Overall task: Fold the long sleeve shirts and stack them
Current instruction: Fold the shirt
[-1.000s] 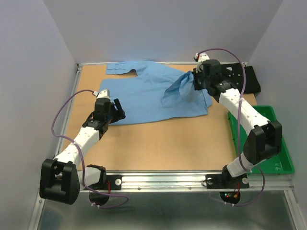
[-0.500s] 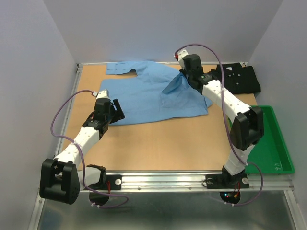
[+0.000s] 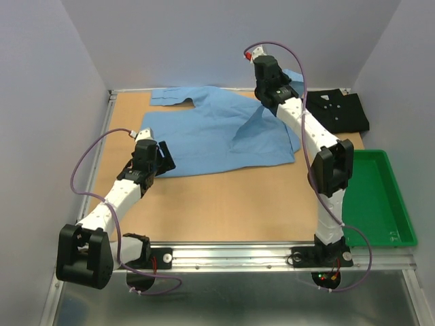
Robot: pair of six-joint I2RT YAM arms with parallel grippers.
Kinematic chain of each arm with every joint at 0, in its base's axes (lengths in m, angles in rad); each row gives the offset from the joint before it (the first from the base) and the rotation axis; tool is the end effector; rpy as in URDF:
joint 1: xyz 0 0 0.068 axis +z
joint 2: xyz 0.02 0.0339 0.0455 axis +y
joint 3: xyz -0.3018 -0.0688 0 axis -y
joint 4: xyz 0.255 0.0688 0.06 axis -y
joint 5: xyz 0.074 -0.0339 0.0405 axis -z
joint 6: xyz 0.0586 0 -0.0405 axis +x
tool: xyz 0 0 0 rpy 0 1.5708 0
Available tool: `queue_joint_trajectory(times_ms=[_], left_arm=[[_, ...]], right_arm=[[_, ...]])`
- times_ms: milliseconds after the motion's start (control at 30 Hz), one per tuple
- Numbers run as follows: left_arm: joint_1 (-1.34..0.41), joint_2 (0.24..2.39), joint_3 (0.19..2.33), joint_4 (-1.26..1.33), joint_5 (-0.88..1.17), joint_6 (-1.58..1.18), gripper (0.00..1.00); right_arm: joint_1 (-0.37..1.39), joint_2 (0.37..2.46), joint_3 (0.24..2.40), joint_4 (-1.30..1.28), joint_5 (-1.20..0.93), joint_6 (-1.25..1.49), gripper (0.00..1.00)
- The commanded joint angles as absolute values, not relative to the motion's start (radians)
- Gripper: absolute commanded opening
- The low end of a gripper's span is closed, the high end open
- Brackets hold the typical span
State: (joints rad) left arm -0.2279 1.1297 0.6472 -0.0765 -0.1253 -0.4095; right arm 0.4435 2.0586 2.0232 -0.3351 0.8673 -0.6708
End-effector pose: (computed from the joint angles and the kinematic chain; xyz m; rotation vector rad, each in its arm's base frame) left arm 0.2519 -0.0509 0.2512 -0.2673 2.1178 -0.2432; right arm 0.4913 0.1839 0.3905 -0.4768 1.8652 -0.9868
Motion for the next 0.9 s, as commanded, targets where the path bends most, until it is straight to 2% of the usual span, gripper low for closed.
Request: queue_joint_trajectory(times_ms=[0,400,667,867], left_arm=[[-0.232,1.126,0.657,-0.075,-0.15,-0.417,0.8],[-0.232,1.144,0.664,-0.078,-0.133,-0.423,0.8],[-0.232,1.137,0.664,-0.081,-0.144,-0.428,0.8],[-0.232,1.124,0.666,-0.097,-0.175,-0.437,0.8]], right_arm=[[0.466,2.094,2.103,-0.245,0.922,-0.736,0.01],[0.647,1.99,1.72,-0.242,1.026,-0.615,0.01],[0.767,1.993,1.723,-0.232,0.841,-0.594,0.01],[0.842,2.086,1.812,-0.235,0.899,-0.555,0.01]])
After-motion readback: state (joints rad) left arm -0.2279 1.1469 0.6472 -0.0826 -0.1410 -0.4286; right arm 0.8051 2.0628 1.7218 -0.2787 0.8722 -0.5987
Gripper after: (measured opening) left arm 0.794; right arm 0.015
